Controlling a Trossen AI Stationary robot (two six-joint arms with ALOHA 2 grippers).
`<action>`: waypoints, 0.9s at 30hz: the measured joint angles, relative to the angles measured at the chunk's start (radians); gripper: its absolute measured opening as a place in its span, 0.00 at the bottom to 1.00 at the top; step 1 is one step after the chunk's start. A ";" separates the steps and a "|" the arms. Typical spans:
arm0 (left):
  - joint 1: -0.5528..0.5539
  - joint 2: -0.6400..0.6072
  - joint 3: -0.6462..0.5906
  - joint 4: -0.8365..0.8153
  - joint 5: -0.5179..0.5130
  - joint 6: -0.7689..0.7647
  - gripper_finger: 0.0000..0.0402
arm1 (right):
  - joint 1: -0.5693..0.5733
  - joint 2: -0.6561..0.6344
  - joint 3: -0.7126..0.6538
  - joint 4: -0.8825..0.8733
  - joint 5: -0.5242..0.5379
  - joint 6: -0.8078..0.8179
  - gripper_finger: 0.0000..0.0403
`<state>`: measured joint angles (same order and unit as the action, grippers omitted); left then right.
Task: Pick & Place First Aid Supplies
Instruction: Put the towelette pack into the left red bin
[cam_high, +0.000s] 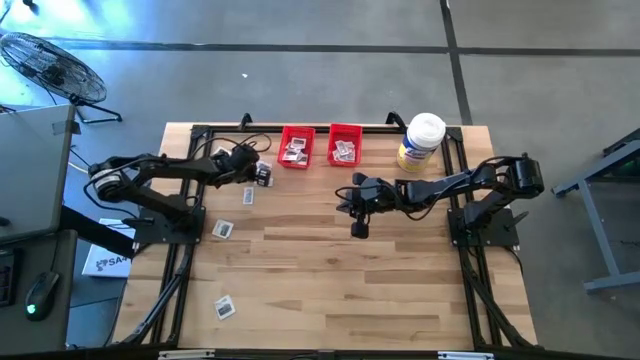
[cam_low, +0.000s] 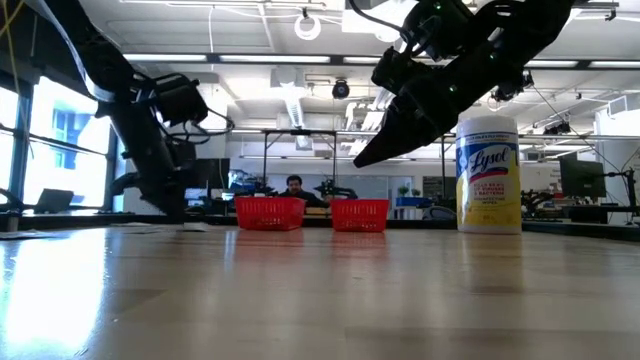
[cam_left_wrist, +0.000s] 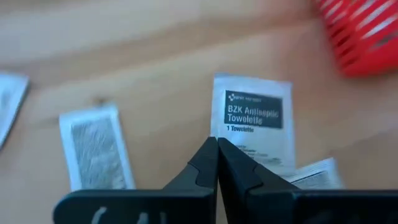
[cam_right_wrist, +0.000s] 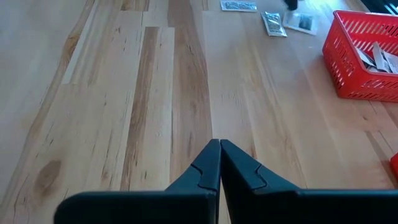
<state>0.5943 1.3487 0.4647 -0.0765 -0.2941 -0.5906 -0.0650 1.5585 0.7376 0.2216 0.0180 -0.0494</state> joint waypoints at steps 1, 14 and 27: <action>0.000 -0.011 0.007 0.007 0.000 0.010 0.00 | 0.000 0.000 0.000 0.000 0.000 0.000 0.01; 0.001 -0.069 0.172 -0.091 0.008 0.129 0.00 | 0.000 0.000 0.000 0.000 0.000 0.000 0.01; -0.030 0.011 0.370 -0.034 -0.030 0.249 0.00 | 0.000 0.000 0.000 0.000 0.000 0.000 0.00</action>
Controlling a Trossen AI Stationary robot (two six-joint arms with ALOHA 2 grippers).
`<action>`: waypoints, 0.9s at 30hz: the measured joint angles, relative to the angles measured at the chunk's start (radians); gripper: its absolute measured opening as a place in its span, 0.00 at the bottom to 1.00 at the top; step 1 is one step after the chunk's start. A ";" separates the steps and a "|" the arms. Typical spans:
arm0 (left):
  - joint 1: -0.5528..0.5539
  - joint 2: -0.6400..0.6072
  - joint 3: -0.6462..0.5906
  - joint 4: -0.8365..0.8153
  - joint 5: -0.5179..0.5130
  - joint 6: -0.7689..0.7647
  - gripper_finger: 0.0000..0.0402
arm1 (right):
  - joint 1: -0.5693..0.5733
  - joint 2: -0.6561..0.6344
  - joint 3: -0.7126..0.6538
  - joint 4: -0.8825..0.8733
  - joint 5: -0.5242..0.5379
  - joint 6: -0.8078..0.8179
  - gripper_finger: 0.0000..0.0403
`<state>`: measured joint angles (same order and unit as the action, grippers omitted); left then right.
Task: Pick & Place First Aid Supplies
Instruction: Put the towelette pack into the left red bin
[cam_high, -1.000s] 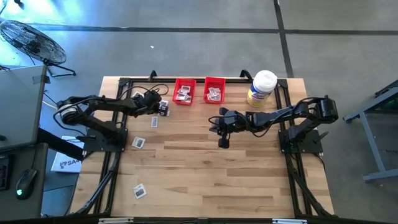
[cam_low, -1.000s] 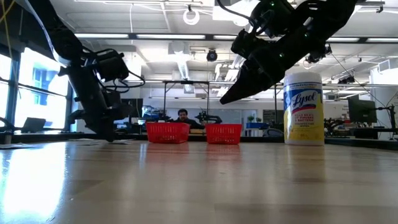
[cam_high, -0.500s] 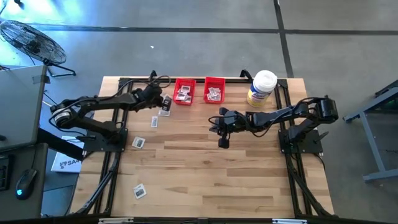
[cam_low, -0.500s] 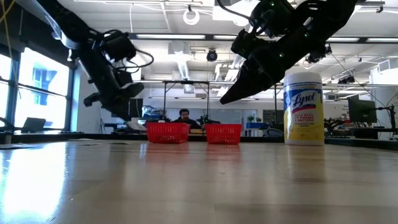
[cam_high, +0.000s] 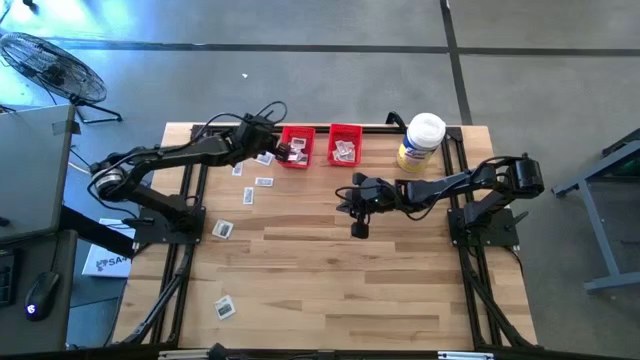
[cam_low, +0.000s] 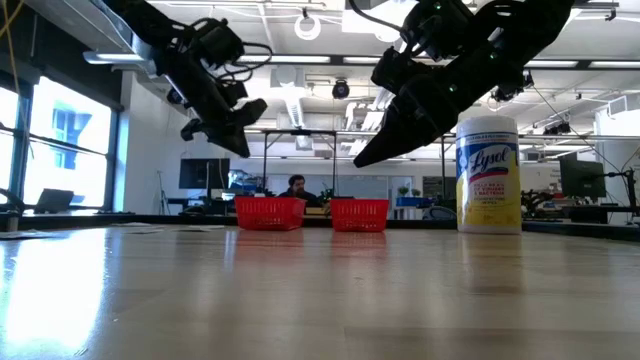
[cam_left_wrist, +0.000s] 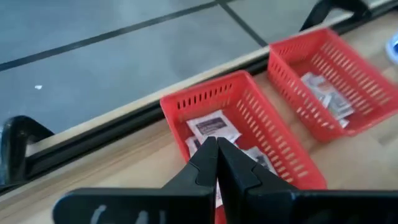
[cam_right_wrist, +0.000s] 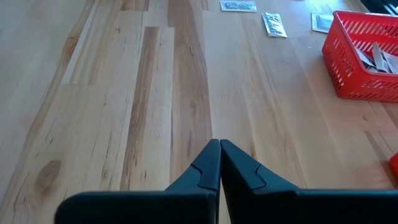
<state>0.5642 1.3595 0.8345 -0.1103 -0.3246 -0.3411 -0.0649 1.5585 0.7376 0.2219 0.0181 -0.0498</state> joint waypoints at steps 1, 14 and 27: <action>-0.003 0.015 0.000 0.000 -0.001 0.000 0.00 | 0.000 0.000 0.000 0.000 0.000 0.000 0.00; 0.174 0.016 -0.017 -0.173 0.157 -0.029 0.15 | 0.000 0.000 0.000 -0.008 -0.010 0.000 0.01; 0.276 0.026 -0.216 0.089 0.333 0.004 0.31 | 0.000 0.000 0.000 -0.007 -0.010 0.000 0.00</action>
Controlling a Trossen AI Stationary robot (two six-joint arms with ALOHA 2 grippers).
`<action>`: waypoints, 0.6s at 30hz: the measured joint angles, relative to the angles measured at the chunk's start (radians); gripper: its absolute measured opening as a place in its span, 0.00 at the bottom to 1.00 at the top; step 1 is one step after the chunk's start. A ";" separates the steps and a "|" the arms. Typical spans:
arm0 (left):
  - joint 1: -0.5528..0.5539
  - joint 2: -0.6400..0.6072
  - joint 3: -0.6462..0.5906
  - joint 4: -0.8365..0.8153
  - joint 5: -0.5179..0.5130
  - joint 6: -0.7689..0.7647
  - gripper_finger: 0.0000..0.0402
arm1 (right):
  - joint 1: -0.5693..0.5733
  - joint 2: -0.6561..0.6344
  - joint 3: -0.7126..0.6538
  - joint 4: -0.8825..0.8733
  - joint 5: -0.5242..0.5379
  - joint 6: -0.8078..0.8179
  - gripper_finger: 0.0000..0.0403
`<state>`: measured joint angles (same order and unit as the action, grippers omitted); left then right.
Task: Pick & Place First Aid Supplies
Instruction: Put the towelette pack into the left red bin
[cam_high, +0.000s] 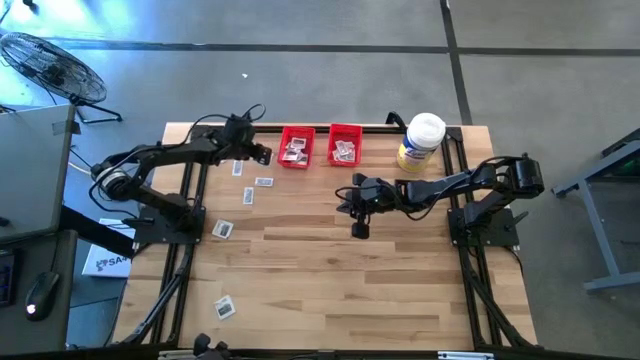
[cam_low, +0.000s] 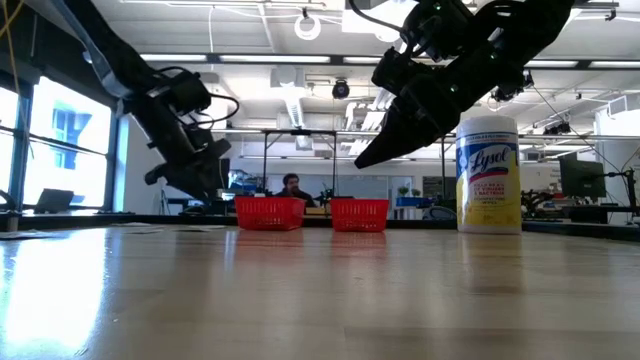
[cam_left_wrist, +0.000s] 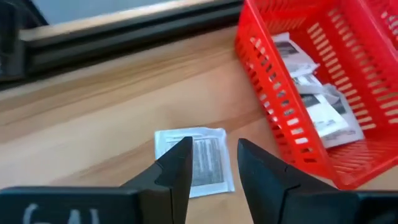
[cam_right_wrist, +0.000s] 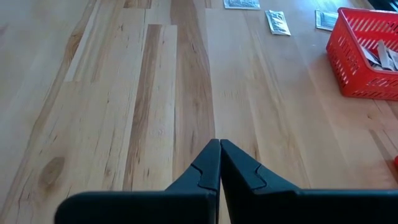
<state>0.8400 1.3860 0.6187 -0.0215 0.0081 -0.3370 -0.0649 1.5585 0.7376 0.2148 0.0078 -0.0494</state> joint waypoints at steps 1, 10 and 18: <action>-0.008 0.008 0.000 0.006 -0.003 0.000 0.31 | 0.000 0.000 0.000 0.000 0.000 0.000 0.00; -0.043 0.129 0.000 0.096 -0.041 0.091 0.31 | 0.000 0.000 0.000 0.007 0.000 0.000 0.00; -0.058 0.139 0.000 0.177 -0.017 0.154 0.31 | 0.000 0.000 0.000 0.007 0.000 0.000 0.01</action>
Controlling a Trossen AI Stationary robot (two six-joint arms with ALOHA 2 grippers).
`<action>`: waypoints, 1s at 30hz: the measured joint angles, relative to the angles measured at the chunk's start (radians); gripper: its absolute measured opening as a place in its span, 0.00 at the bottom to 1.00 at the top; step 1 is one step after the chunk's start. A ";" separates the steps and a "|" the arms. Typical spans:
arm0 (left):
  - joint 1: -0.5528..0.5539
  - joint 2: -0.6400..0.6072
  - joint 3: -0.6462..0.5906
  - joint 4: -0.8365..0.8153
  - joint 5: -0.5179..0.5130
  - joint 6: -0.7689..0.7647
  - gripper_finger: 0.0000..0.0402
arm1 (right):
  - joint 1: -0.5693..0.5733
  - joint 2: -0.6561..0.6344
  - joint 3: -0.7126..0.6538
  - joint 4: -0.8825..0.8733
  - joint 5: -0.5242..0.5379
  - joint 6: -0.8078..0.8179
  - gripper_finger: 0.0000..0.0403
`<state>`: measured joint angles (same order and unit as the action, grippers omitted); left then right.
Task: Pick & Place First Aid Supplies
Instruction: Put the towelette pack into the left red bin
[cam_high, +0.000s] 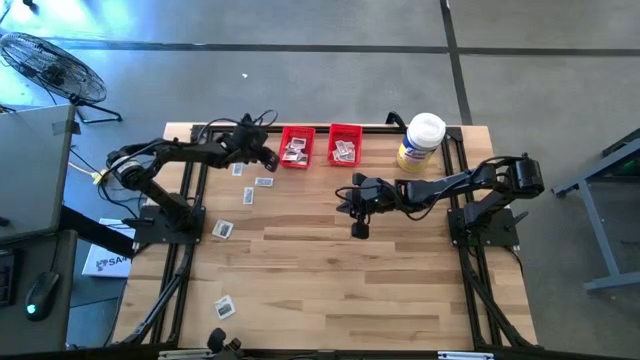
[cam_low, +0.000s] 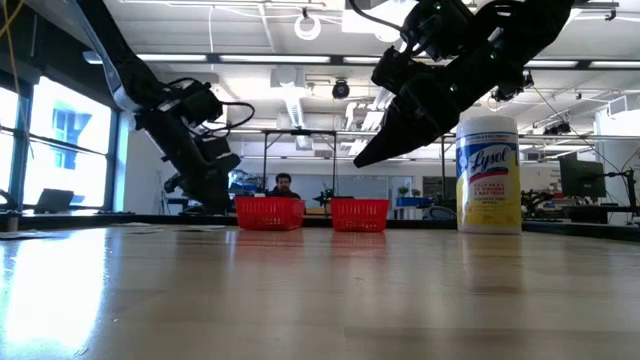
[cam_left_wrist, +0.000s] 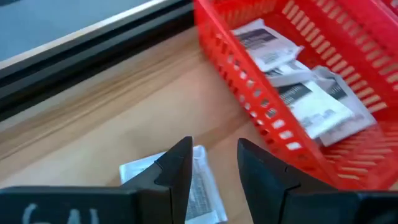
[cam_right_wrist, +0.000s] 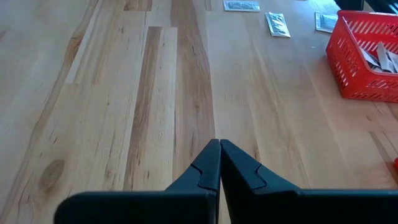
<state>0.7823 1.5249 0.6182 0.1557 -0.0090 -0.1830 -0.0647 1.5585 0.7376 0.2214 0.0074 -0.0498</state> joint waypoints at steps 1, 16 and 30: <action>-0.006 0.000 0.000 -0.001 -0.006 0.005 0.31 | 0.000 0.000 0.000 0.000 0.000 0.000 0.01; -0.030 0.139 0.000 0.119 -0.077 0.077 0.31 | 0.000 0.000 0.000 0.000 0.000 0.000 0.01; -0.033 0.164 0.003 0.109 -0.160 0.074 0.25 | 0.000 0.000 0.000 0.000 0.000 0.000 0.00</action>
<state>0.7498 1.6886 0.6216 0.2647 -0.1686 -0.1087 -0.0650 1.5585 0.7376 0.2210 0.0074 -0.0498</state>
